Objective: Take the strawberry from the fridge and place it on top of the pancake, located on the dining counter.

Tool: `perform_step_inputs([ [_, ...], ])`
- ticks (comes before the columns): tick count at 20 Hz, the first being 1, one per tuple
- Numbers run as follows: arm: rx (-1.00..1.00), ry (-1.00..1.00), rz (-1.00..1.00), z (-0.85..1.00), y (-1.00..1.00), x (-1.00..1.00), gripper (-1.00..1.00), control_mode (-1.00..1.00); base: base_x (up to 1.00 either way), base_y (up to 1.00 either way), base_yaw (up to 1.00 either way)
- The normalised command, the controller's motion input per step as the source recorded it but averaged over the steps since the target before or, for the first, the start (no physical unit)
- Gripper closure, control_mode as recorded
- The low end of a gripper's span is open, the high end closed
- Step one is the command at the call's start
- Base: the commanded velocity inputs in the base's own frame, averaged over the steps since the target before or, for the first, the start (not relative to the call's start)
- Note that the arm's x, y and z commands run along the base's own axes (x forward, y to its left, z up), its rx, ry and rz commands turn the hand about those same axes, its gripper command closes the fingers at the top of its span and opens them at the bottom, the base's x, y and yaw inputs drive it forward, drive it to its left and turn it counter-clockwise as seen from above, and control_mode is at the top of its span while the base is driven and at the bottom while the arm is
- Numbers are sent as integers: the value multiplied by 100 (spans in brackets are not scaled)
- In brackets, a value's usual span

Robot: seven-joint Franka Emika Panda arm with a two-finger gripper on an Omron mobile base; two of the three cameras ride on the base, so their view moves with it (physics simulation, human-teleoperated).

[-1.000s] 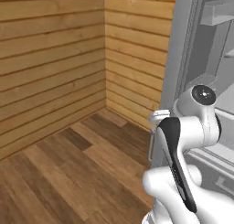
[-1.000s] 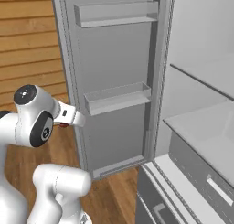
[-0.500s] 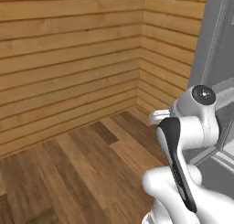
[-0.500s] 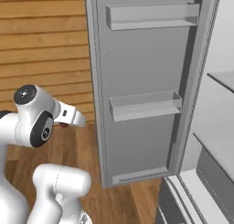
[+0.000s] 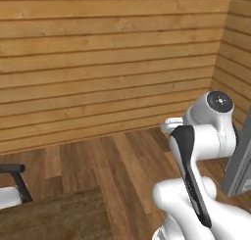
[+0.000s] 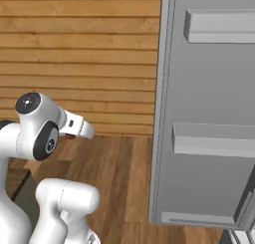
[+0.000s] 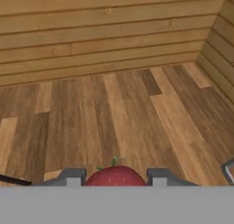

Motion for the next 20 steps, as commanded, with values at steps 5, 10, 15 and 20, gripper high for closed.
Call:
perform_step_inputs([
  [5, 0, 0, 0, 0, 0, 0, 100, 100, 21, 38, 7],
  [10, 0, 0, 0, 0, 0, 0, 100, 100, 90, 37, -1],
  [15, 0, 0, 0, 0, 0, 0, 100, 100, 100, 51, 0],
  [20, 0, 0, 0, 0, 0, 0, 100, 100, 100, 13, -7],
])
